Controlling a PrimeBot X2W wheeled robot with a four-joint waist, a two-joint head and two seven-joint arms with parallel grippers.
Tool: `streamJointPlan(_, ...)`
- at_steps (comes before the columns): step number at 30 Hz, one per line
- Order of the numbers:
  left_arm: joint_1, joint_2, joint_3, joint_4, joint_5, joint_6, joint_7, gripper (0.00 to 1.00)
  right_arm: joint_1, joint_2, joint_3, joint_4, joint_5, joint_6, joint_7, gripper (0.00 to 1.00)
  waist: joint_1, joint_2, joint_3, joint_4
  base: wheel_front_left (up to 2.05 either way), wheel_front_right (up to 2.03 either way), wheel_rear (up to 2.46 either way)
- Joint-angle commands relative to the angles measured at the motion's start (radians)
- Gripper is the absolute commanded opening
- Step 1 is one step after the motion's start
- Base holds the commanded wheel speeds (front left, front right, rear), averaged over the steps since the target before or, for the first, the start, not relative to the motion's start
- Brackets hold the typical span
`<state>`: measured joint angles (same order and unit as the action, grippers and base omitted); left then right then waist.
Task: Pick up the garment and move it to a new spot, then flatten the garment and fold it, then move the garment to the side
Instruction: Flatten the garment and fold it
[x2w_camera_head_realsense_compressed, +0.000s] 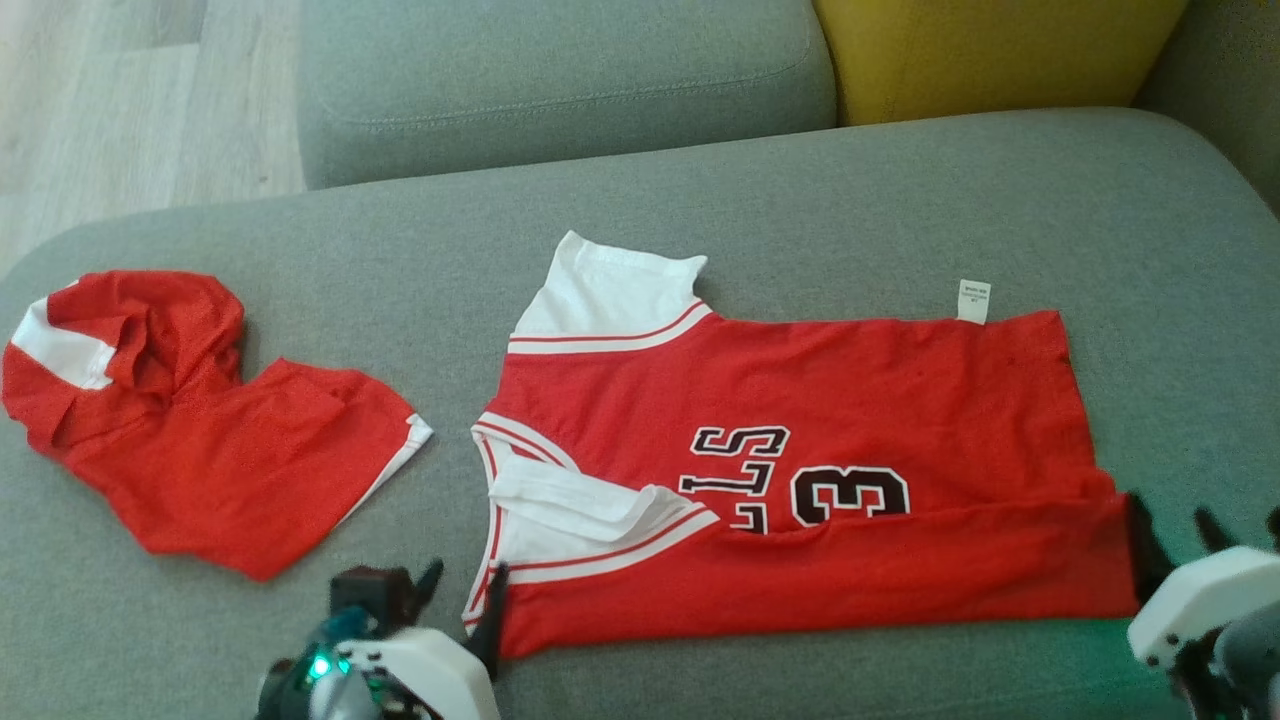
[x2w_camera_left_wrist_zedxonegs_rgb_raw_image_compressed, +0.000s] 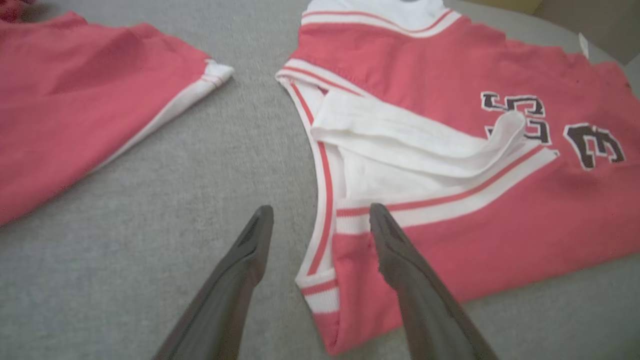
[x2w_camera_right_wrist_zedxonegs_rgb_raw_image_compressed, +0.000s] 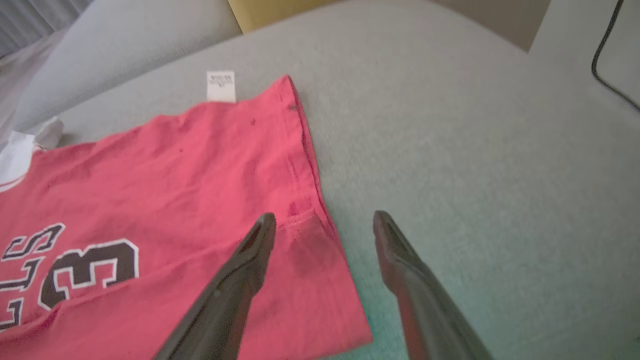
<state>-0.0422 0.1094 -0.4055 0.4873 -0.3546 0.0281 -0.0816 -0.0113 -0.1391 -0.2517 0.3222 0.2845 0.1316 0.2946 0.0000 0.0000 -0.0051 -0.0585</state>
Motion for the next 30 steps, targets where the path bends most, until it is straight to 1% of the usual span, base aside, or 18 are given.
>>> streamJointPlan(1,-0.053,0.013,0.048,-0.044,-0.011,0.013,-0.033,1.00,-0.045,-0.011,0.017,-0.059,-0.017,-0.001,-0.038,1.00,0.0000,0.0000,0.003,0.001,0.00,0.00,0.00)
streamJointPlan(3,-0.066,0.009,0.072,-0.071,-0.021,0.023,-0.087,1.00,-0.055,0.007,0.019,-0.096,-0.013,-0.001,-0.091,1.00,0.0000,0.0000,0.007,0.001,0.00,0.00,0.00)
streamJointPlan(5,-0.082,0.000,0.091,-0.107,-0.038,0.011,-0.137,1.00,-0.062,0.012,0.038,-0.130,-0.006,-0.001,-0.148,1.00,0.0000,0.0000,0.014,-0.002,0.00,0.00,0.00)
streamJointPlan(7,-0.101,-0.007,0.107,-0.145,-0.047,-0.005,-0.164,1.00,-0.071,0.011,0.058,-0.152,-0.003,-0.001,-0.199,1.00,0.0000,0.0000,0.029,-0.008,0.00,0.00,0.00)
streamJointPlan(11,-0.165,-0.009,0.121,-0.178,-0.032,-0.030,-0.177,1.00,-0.112,0.002,0.107,-0.164,-0.017,-0.001,-0.269,1.00,0.0000,0.0000,0.085,-0.031,0.00,0.00,0.00)
streamJointPlan(14,-0.255,0.006,0.100,-0.146,-0.010,-0.063,-0.161,1.00,-0.164,0.001,0.140,-0.157,-0.032,-0.001,-0.292,1.00,0.0000,0.0000,0.141,-0.053,0.00,0.00,0.00)
streamJointPlan(15,-0.255,0.006,0.100,-0.146,-0.010,-0.063,-0.161,1.00,-0.164,0.001,0.140,-0.157,-0.032,-0.001,-0.292,1.00,0.0000,0.0000,0.141,-0.053,0.00,0.00,0.00)
streamJointPlan(17,-0.331,0.031,0.062,-0.102,0.014,-0.092,-0.088,1.00,-0.204,0.003,0.161,-0.152,-0.039,-0.001,-0.305,1.00,0.0000,0.0000,0.184,-0.072,0.00,0.00,0.00)
streamJointPlan(21,-0.504,0.065,0.039,-0.032,0.016,-0.127,0.021,1.00,-0.280,0.011,0.201,-0.141,-0.040,-0.001,-0.332,1.00,0.0000,0.0000,0.266,-0.115,0.00,0.00,0.00)
streamJointPlan(26,-0.733,0.125,-0.002,0.069,0.008,-0.153,0.151,1.00,-0.366,0.014,0.252,-0.119,-0.036,-0.001,-0.362,1.00,0.0000,0.0000,0.362,-0.172,0.00,0.00,0.00)
streamJointPlan(29,-0.865,0.186,-0.058,0.133,0.002,-0.158,0.229,1.00,-0.430,0.024,0.285,-0.100,-0.027,-0.001,-0.376,1.00,0.0000,0.0000,0.414,-0.216,0.00,0.00,0.00)
streamJointPlan(30,-0.900,0.203,-0.084,0.154,-0.015,-0.158,0.252,1.00,-0.449,0.031,0.291,-0.092,-0.022,-0.001,-0.385,1.00,0.0000,0.0000,0.424,-0.229,0.00,0.00,0.00)
